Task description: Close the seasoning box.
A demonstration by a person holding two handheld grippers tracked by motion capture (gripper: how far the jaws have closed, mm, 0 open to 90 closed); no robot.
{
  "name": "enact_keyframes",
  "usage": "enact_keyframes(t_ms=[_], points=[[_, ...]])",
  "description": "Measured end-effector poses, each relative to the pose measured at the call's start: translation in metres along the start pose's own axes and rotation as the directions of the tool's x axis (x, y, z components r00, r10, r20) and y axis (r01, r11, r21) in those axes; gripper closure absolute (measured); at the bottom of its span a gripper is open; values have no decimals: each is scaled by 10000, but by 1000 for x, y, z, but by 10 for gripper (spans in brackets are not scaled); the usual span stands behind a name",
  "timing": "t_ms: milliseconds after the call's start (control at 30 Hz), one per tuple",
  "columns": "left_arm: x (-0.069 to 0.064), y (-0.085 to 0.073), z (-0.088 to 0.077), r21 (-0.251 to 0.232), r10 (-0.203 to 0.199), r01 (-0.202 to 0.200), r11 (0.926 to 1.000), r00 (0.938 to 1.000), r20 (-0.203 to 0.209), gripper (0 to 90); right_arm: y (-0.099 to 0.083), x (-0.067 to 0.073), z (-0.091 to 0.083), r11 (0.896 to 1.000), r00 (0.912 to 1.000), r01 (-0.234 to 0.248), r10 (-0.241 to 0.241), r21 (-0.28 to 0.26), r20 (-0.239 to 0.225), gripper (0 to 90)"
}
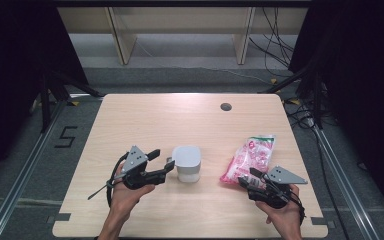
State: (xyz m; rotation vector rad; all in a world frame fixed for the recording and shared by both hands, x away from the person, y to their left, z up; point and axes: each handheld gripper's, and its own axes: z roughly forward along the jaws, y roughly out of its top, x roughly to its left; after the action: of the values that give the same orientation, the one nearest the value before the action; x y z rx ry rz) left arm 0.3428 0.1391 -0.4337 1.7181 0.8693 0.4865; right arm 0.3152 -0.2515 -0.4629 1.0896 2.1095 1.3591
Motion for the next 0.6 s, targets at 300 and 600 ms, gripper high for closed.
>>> enact_keyframes(t_ms=[300,600], points=[[-1,-26,-10,303,-106,101,9995,9998,190,320,-1,2,0,10000,10000,-32,32,53,-9,437],[-11,-43,-23,407,298,-311,9987,9991,318,308,-2,5,0,10000,9998,-2,3,43,-208,424]])
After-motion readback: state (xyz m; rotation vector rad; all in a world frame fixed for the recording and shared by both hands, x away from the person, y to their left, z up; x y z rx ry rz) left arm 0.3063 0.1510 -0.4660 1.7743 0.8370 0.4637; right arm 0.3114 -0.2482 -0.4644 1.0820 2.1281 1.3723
